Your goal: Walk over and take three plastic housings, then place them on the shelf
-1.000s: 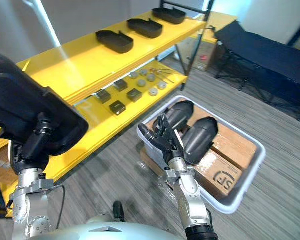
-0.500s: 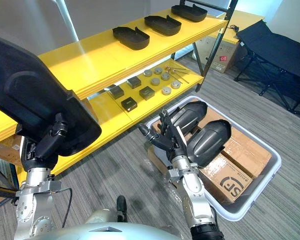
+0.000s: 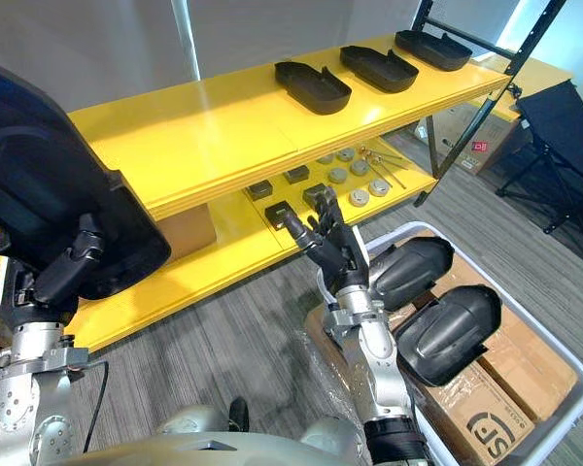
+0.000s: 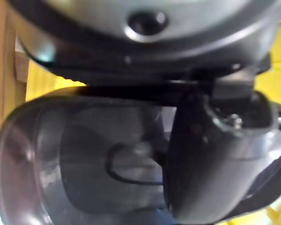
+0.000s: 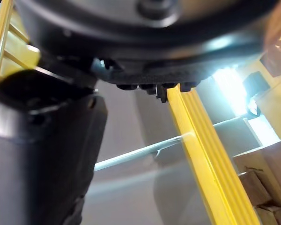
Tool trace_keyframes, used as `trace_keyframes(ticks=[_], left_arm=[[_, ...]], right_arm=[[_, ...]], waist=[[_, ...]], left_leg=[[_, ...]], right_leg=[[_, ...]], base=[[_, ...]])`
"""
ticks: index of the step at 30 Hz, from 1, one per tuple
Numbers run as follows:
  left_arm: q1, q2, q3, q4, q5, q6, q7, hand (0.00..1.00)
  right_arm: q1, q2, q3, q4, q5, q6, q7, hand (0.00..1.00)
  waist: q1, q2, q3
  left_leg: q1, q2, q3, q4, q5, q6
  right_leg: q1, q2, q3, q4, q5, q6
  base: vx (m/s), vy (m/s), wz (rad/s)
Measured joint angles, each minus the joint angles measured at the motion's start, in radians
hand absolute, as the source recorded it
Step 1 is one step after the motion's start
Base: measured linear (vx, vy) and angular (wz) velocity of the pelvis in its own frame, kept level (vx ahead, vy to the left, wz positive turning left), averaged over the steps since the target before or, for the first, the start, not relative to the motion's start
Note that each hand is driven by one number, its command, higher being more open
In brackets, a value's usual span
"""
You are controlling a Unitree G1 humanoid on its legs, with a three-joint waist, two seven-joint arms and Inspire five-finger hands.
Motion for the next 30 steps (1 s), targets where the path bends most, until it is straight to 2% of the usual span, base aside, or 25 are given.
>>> trace_keyframes(ticks=[1, 2, 3, 4, 5, 6, 8, 9, 10, 11, 12, 13, 14, 15, 16, 18, 19, 20, 21, 22, 24, 26, 30], left_arm=[[-0.016, 0.012, -0.009, 0.0, 0.0, 0.004, 0.018, 0.0], [-0.018, 0.013, -0.009, 0.0, 0.0, 0.004, 0.026, 0.0], [-0.019, 0.014, -0.009, 0.001, 0.0, 0.004, 0.042, 0.0], [-0.028, 0.016, -0.009, 0.003, -0.001, 0.004, 0.049, 0.0], [-0.035, 0.021, -0.009, 0.004, -0.002, 0.004, 0.051, 0.0], [-0.047, 0.013, -0.012, 0.011, -0.005, 0.003, 0.051, 0.0], [-0.044, -0.024, -0.019, 0.019, -0.008, 0.012, 0.056, 0.0], [-0.046, -0.023, -0.022, 0.024, -0.004, 0.025, 0.057, 0.0], [-0.049, -0.022, -0.028, 0.028, -0.004, 0.026, 0.058, 0.0], [-0.049, -0.024, -0.038, 0.03, -0.004, 0.028, 0.062, 0.0], [-0.049, -0.026, -0.04, 0.032, -0.004, 0.032, 0.062, 0.0], [-0.049, -0.026, -0.051, 0.043, -0.004, 0.034, 0.064, 0.0], [-0.049, -0.028, -0.069, 0.054, -0.003, 0.034, 0.063, 0.0], [-0.051, -0.032, -0.085, 0.059, 0.001, 0.034, 0.065, 0.0], [-0.051, -0.038, -0.11, 0.061, 0.013, 0.034, 0.071, 0.0], [-0.051, -0.055, -0.135, 0.061, 0.048, 0.034, 0.071, 0.0], [-0.061, -0.053, -0.145, 0.067, 0.062, 0.034, 0.071, 0.0], [-0.064, -0.048, -0.145, 0.065, 0.069, 0.035, 0.072, 0.0], [-0.083, -0.018, -0.139, 0.059, 0.073, 0.035, 0.072, 0.0], [-0.093, -0.002, -0.133, 0.059, 0.074, 0.038, 0.07, 0.0], [-0.097, 0.02, -0.111, 0.059, 0.075, 0.044, 0.07, 0.0], [-0.097, 0.02, -0.082, 0.059, 0.083, 0.053, 0.07, 0.0], [-0.112, 0.02, -0.088, 0.058, 0.084, 0.073, 0.06, 0.0]], right_arm=[[-0.004, -0.008, -0.01, -0.004, 0.031, -0.003, 0.005, 1.0], [-0.004, -0.013, -0.01, -0.006, 0.039, -0.003, 0.006, 1.0], [-0.004, -0.026, -0.007, -0.014, 0.032, -0.004, 0.01, 1.0], [-0.004, -0.038, -0.008, -0.043, 0.032, -0.008, 0.012, 1.0], [-0.004, -0.045, -0.01, -0.069, 0.033, -0.021, 0.017, 1.0], [-0.013, -0.071, -0.01, -0.1, 0.035, -0.045, 0.028, 1.0], [-0.066, -0.129, -0.013, -0.11, 0.052, -0.059, 0.055, 1.0], [-0.083, -0.145, -0.02, -0.11, 0.079, -0.059, 0.062, 1.0], [-0.084, -0.147, -0.03, -0.11, 0.091, -0.059, 0.068, 1.0], [-0.084, -0.148, -0.051, -0.11, 0.108, -0.059, 0.079, 1.0], [-0.083, -0.148, -0.06, -0.11, 0.113, -0.06, 0.082, 1.0], [-0.083, -0.144, -0.077, -0.11, 0.115, -0.065, 0.086, 1.0], [-0.082, -0.143, -0.094, -0.115, 0.122, -0.076, 0.089, 1.0], [-0.082, -0.136, -0.102, -0.125, 0.123, -0.09, 0.089, 1.0], [-0.078, -0.136, -0.113, -0.137, 0.122, -0.104, 0.084, 1.0], [-0.073, -0.135, -0.119, -0.14, 0.121, -0.11, 0.079, 1.0], [-0.072, -0.118, -0.119, -0.139, 0.122, -0.109, 0.076, 1.0], [-0.073, -0.107, -0.114, -0.139, 0.121, -0.108, 0.074, 1.0], [-0.072, -0.084, -0.095, -0.144, 0.117, -0.111, 0.07, 1.0], [-0.072, -0.074, -0.089, -0.144, 0.111, -0.111, 0.065, 1.0], [-0.072, -0.056, -0.083, -0.147, 0.11, -0.111, 0.067, 1.0], [-0.071, -0.056, -0.073, -0.147, 0.107, -0.111, 0.064, 1.0], [-0.049, -0.055, -0.071, -0.149, 0.093, -0.106, 0.049, 1.0]], waist=[[-0.002, 0.0, 0.0], [-0.005, 0.0, 0.0], [-0.015, 0.0, -0.001], [-0.023, -0.004, -0.003], [-0.023, -0.012, -0.008], [-0.018, -0.014, -0.019], [-0.008, 0.051, -0.035], [-0.004, 0.065, -0.04], [-0.01, 0.067, -0.041], [-0.019, 0.068, -0.041], [-0.019, 0.063, -0.039], [-0.016, 0.058, -0.042], [-0.023, 0.055, -0.051], [-0.024, 0.07, -0.06], [-0.03, 0.093, -0.068], [-0.035, 0.122, -0.077], [-0.035, 0.114, -0.076], [-0.042, 0.109, -0.079], [-0.054, 0.051, -0.067], [-0.055, 0.024, -0.064], [-0.052, -0.004, -0.065], [-0.05, -0.002, -0.064], [-0.058, 0.028, -0.073]], left_leg=[[0.009, 0.002, -0.011, 0.006, -0.006, -0.008], [0.02, 0.003, -0.019, 0.008, -0.007, -0.01], [0.038, 0.008, -0.048, 0.024, -0.023, -0.034], [0.046, 0.015, -0.073, 0.046, -0.045, -0.055], [0.042, 0.018, -0.084, 0.073, -0.068, -0.073], [0.02, 0.03, -0.087, 0.125, -0.116, -0.084], [-0.025, 0.109, -0.075, 0.236, -0.19, -0.099], [-0.03, 0.146, -0.029, 0.294, -0.19, -0.112], [-0.043, 0.166, -0.006, 0.343, -0.184, -0.123], [-0.082, 0.209, 0.023, 0.464, -0.166, -0.156], [-0.104, 0.233, 0.052, 0.516, -0.179, -0.175], [-0.123, 0.285, 0.135, 0.521, -0.197, -0.154], [-0.146, 0.336, 0.198, 0.462, -0.19, -0.147], [-0.163, 0.367, 0.221, 0.394, -0.164, -0.154], [-0.172, 0.384, 0.224, 0.29, -0.085, -0.171], [-0.149, 0.385, 0.206, 0.183, 0.082, -0.168], [-0.123, 0.352, 0.214, 0.162, 0.113, -0.164], [-0.112, 0.332, 0.215, 0.151, 0.115, -0.161], [-0.088, 0.273, 0.225, 0.098, 0.112, -0.145], [-0.083, 0.253, 0.232, 0.077, 0.118, -0.136], [-0.069, 0.22, 0.242, 0.046, 0.124, -0.127], [-0.055, 0.217, 0.243, 0.033, 0.126, -0.126], [-0.048, 0.218, 0.241, -0.015, 0.156, -0.133]], right_leg=[[-0.021, 0.009, 0.033, -0.089, 0.031, 0.04], [-0.022, 0.017, 0.038, -0.118, 0.05, 0.052], [0.013, 0.03, 0.043, -0.145, 0.07, 0.049], [0.058, 0.058, 0.059, -0.189, 0.12, 0.037], [0.095, 0.082, 0.069, -0.219, 0.186, 0.011], [0.134, 0.094, 0.044, -0.238, 0.194, 0.02], [0.157, 0.155, 0.01, -0.241, 0.165, -0.003], [0.192, 0.18, -0.008, -0.256, 0.146, -0.006], [0.218, 0.192, -0.024, -0.272, 0.142, -0.008], [0.279, 0.209, -0.054, -0.326, 0.143, -0.009], [0.309, 0.209, -0.072, -0.35, 0.146, -0.008], [0.348, 0.205, -0.094, -0.382, 0.15, -0.004], [0.361, 0.199, -0.108, -0.405, 0.155, 0.003], [0.365, 0.194, -0.113, -0.413, 0.162, 0.015], [0.373, 0.187, -0.121, -0.421, 0.172, 0.031], [0.385, 0.179, -0.113, -0.426, 0.181, 0.05], [0.393, 0.151, -0.092, -0.427, 0.188, 0.073], [0.39, 0.133, -0.092, -0.426, 0.193, 0.078], [0.389, 0.083, -0.092, -0.433, 0.197, 0.082], [0.383, 0.065, -0.092, -0.434, 0.2, 0.087], [0.376, 0.047, -0.093, -0.434, 0.209, 0.089], [0.382, 0.047, -0.093, -0.429, 0.213, 0.088], [0.373, 0.06, -0.092, -0.429, 0.213, 0.088]], base=[[0.27, -0.025, 0.31], [0.31, -0.093, 0.47], [0.32, -0.155, 0.62], [0.35, -0.228, 0.73], [0.31, -0.28, 0.71], [0.22, -0.241, 0.39], [0.18, -0.176, 0.26], [0.18, -0.151, 0.39], [0.17, -0.192, 0.56], [0.12, -0.161, 0.49], [0.14, -0.174, 0.48], [0.13, -0.13, 0.35], [0.17, -0.092, 0.32], [0.2, 0.022, 0.26], [0.19, 0.118, 0.15], [0.21, 0.254, -0.08], [0.18, 0.292, -0.22], [0.15, 0.32, -0.13], [0.08, 0.229, 0.02], [0.07, 0.206, 0.05], [0.06, 0.119, 0.02], [0.07, 0.054, 0.0], [0.02, -0.025, 0.04]])
